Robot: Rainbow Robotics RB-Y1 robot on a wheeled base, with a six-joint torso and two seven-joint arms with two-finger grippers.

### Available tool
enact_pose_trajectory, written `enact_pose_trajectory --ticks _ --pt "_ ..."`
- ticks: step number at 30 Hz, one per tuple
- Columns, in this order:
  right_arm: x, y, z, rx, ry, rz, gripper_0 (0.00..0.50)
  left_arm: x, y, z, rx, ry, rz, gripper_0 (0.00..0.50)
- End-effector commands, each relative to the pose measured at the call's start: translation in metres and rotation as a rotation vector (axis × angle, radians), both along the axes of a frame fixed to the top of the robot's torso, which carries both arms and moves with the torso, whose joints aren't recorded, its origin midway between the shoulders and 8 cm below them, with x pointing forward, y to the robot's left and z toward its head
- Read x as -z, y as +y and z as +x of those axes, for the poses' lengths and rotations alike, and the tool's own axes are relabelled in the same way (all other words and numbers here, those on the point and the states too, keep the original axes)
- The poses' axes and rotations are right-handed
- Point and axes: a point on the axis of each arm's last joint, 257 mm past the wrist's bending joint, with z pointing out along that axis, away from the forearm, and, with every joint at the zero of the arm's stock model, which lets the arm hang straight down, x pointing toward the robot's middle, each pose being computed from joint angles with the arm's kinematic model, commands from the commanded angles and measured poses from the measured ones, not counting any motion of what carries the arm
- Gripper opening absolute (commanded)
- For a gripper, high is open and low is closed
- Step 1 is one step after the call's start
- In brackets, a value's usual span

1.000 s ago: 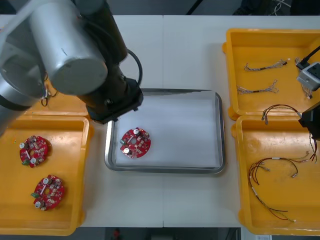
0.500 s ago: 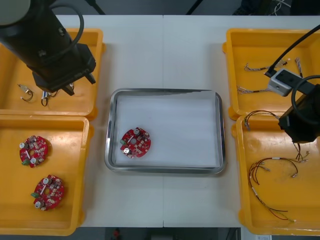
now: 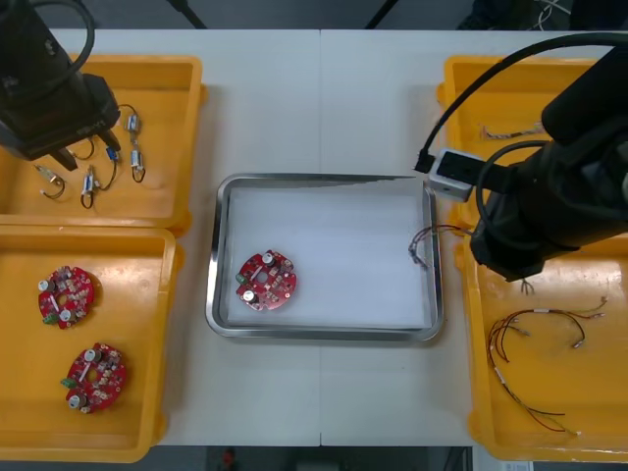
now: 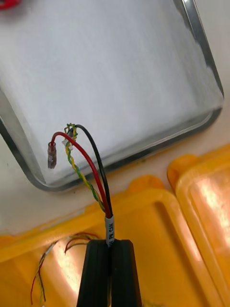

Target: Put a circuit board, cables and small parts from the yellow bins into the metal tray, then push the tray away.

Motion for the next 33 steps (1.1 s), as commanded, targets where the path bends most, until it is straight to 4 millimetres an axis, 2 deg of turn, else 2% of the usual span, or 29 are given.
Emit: enact_pose_trajectory --ticks 1,9,16,23,33 --pt "-0.004 0.027 0.003 -0.136 -0.029 -0.033 0.000 -0.046 0.032 0.027 -0.092 -0.133 0.012 0.500" --pt "0.015 0.077 0.012 -0.360 -0.018 -0.064 0.000 -0.049 0.061 0.057 -0.191 -0.211 -0.016 0.500" --pt "0.039 0.109 0.020 -0.470 0.010 -0.087 0.000 -0.053 0.089 0.069 -0.252 -0.248 -0.031 0.500" --pt "0.065 0.129 0.025 -0.519 0.012 -0.124 0.000 -0.056 0.110 0.073 -0.282 -0.269 -0.022 0.500" --pt "0.101 0.130 0.029 -0.549 0.022 -0.188 0.000 -0.053 0.134 0.083 -0.322 -0.302 0.013 0.500"
